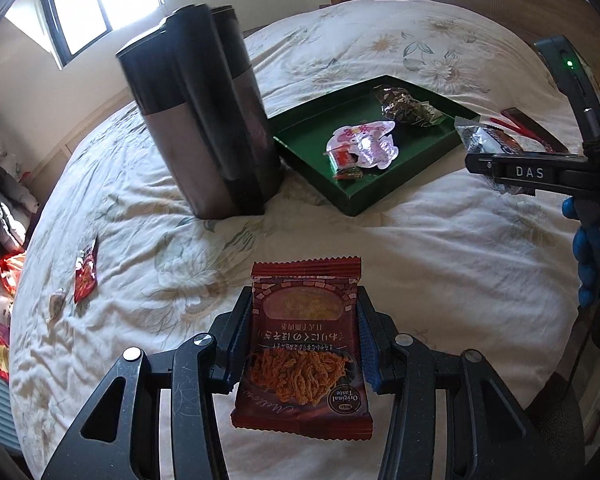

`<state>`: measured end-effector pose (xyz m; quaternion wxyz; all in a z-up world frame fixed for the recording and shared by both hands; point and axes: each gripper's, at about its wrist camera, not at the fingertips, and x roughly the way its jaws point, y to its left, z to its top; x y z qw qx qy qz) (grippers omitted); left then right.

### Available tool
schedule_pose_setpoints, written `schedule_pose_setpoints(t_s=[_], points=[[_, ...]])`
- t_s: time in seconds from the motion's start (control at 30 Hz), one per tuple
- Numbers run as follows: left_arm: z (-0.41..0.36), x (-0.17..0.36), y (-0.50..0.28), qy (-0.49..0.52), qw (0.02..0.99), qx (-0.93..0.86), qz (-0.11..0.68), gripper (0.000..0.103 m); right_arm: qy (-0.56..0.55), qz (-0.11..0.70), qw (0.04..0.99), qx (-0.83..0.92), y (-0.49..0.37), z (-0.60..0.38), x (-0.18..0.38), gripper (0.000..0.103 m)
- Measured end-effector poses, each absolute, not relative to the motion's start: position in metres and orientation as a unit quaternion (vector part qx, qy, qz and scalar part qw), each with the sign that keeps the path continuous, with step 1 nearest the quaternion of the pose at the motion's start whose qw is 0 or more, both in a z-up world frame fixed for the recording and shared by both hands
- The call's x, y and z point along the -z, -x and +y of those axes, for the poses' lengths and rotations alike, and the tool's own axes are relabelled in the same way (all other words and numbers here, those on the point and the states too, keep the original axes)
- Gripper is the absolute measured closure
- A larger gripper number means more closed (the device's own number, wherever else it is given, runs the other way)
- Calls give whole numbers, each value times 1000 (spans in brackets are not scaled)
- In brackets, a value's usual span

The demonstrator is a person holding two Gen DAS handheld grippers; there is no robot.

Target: Organize snacks

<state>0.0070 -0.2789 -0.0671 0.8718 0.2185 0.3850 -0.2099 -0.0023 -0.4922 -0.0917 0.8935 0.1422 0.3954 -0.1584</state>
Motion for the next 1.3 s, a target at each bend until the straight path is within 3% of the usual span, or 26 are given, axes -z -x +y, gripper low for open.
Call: schedule_pose_setpoints(t_s=[0.67, 1.3], points=[[-413, 38, -135, -181, 891, 209, 362, 62, -91, 395, 903, 144, -96, -550, 101, 0], [-442, 126, -223, -196, 871, 143, 426, 61, -55, 414, 898, 136, -140, -552, 142, 0]])
